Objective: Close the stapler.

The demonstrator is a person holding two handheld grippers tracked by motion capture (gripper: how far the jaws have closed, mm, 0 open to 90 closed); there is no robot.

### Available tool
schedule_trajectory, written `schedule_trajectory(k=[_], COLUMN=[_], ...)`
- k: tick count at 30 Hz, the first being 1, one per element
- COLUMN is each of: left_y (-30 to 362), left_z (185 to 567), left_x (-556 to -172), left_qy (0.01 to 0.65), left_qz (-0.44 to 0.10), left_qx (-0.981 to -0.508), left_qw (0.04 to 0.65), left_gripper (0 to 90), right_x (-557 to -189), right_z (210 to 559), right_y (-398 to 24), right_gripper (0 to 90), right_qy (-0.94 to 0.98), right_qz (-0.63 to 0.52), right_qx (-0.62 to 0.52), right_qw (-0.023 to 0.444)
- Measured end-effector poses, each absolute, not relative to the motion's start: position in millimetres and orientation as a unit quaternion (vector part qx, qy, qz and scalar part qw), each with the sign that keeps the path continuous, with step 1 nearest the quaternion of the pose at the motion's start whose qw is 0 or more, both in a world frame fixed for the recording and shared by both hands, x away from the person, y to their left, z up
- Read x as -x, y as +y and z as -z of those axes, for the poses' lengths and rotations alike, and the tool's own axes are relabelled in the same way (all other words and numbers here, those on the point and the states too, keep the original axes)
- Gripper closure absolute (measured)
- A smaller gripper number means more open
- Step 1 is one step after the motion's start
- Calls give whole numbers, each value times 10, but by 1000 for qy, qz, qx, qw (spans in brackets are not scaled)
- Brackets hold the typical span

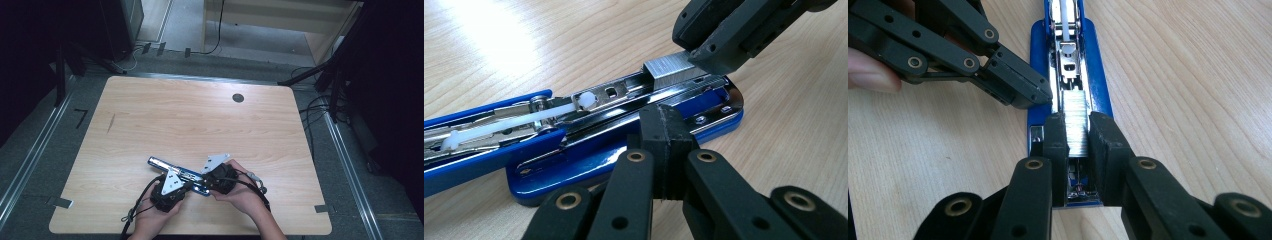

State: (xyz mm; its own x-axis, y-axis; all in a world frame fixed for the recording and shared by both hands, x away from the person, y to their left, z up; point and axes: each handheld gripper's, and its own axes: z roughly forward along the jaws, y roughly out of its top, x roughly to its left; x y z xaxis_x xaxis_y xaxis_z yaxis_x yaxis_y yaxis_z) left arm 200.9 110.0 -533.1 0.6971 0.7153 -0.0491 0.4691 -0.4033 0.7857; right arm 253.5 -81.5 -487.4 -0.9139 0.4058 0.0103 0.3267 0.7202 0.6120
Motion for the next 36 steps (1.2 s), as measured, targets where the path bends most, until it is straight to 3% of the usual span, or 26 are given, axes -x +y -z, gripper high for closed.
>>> schedule_trajectory(k=[36], left_y=[1105], left_z=[5330], left_x=[-2012], left_qy=[359], left_qz=[-148], left_qx=[-825], left_qw=[411], left_gripper=[900], right_x=[-2499], right_z=[4825], right_y=[-771], right_gripper=[797], right_qy=[935], right_qz=[-293], right_qx=[-183], right_qw=[86])
